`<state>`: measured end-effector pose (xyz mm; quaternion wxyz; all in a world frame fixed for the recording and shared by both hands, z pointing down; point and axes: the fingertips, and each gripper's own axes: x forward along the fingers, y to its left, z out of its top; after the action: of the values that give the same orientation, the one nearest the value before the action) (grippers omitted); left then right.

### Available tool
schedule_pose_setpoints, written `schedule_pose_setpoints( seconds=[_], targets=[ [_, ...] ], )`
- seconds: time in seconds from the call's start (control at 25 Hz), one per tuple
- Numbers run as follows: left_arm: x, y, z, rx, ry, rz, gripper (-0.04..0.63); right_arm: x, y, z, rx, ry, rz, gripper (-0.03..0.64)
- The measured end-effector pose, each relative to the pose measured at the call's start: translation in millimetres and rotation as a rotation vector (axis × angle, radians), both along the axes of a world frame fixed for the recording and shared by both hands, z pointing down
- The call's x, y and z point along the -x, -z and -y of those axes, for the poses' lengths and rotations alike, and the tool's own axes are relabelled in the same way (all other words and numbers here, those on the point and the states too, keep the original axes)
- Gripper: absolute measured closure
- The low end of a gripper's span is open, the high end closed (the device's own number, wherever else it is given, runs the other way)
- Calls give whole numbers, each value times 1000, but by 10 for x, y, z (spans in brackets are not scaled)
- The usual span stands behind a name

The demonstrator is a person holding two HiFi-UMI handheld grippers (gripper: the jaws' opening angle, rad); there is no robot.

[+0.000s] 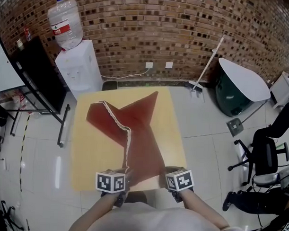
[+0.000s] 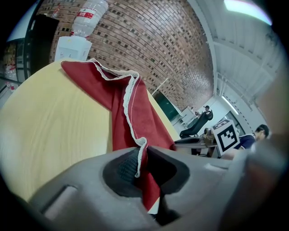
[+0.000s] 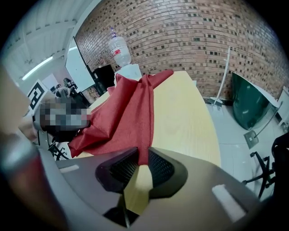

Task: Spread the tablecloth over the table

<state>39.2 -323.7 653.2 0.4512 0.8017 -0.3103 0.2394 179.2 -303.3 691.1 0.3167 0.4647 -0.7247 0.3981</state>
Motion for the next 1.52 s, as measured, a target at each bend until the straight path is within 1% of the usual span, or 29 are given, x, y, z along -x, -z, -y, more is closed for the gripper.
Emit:
schedule_pose_setpoints(
  seconds=[0.08,0.12,0.24,0.44,0.56,0.8,1.0,1.24,1.4,1.52],
  targets=[
    [-2,4,4,-6,2,-7,569,40,-7,-9,6,-15,44,580],
    [-4,2,6,-9,5,-12,574,50,-9,-10,9,-29,73,586],
    [15,-9,6,-17,9,-11,581,55,-2,-12,15,-58,135,594],
    [50,77,11,-66,-3,29,584,97,163,-2,-14,-53,179,598],
    [75,213,38,-103,4,37,584,66,330,20,-55,-45,191,598],
    [284,717,235,-228,53,49,584,-54,925,237,-202,-34,189,600],
    [513,1262,446,-366,94,79,586,-135,1430,439,-313,11,158,598],
    [650,1928,690,-508,106,135,586,-30,2188,713,-439,47,189,600],
    [726,2340,912,-580,120,134,586,20,2635,901,-480,44,254,600],
    [811,2580,1105,-615,137,127,586,-45,2905,1077,-517,36,260,600]
  ],
)
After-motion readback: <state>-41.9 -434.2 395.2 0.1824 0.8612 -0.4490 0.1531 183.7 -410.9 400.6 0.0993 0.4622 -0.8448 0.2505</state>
